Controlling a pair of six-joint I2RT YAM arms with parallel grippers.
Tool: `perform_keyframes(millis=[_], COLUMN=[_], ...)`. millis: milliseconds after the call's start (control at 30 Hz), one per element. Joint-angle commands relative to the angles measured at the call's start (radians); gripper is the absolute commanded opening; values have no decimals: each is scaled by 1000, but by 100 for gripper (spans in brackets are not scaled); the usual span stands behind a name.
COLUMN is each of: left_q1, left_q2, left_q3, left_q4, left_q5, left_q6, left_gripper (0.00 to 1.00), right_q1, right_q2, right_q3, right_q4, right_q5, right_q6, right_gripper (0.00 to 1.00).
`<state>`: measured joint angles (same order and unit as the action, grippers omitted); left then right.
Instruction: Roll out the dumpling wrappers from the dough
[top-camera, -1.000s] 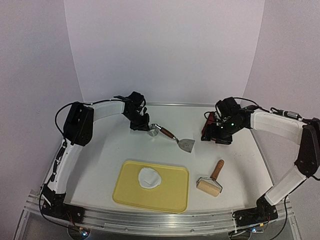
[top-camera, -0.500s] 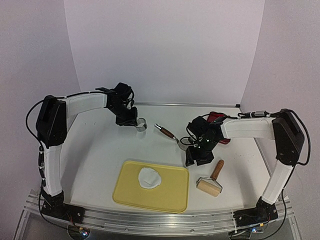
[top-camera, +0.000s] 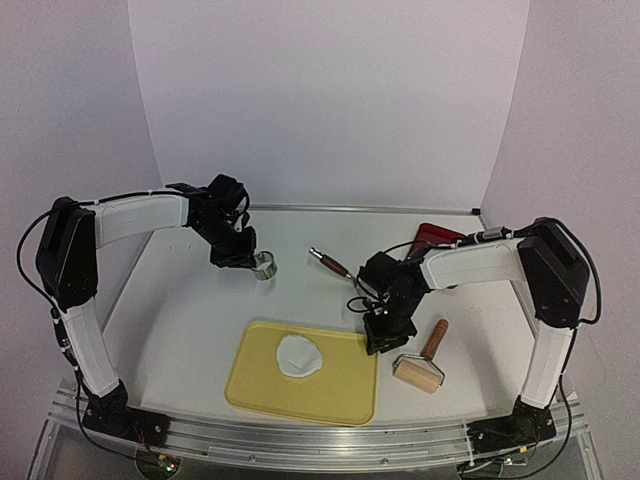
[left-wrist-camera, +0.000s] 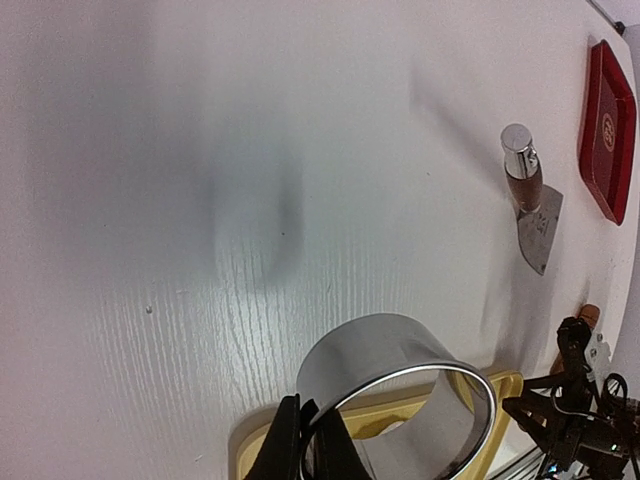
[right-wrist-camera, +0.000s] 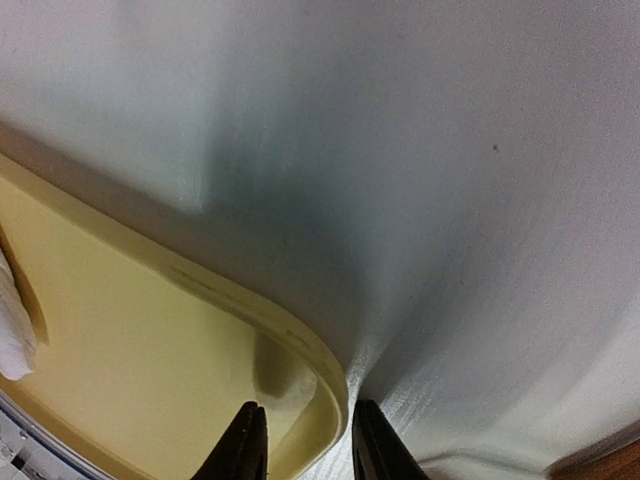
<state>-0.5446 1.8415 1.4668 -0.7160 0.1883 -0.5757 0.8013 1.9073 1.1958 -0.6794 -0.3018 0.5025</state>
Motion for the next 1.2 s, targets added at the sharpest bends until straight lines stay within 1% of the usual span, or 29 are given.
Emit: perform_keyframes(millis=[0, 167, 367, 533, 667, 800, 1167], left_q1=[0, 0, -39, -98, -150, -191, -203], left_q2=[-95, -114, -101, -82, -44, 5, 37], left_q3=[-18, -47, -23, -19, -15, 17, -30], left_q4=[-39, -89, -137, -146, -137, -149, -83], left_q5=[-9, -15, 18, 34, 34, 35, 17], left_q6=[19, 67, 117, 109, 99, 97, 113], left_gripper=[0, 0, 0, 0, 0, 0, 0], right_q1=[9, 8, -14, -67, -87, -89, -89], right_q2=[22, 63, 182, 245, 277, 292, 293], right_q3=[55, 153, 324, 409, 462, 483, 483], right_q4=[-16, -46, -115, -119, -119, -119, -117], right_q5=[37, 140, 173, 151, 143, 132, 123], right_q6=[7, 25, 14, 19, 14, 13, 28], right_gripper=[23, 0, 0, 0, 0, 0, 0])
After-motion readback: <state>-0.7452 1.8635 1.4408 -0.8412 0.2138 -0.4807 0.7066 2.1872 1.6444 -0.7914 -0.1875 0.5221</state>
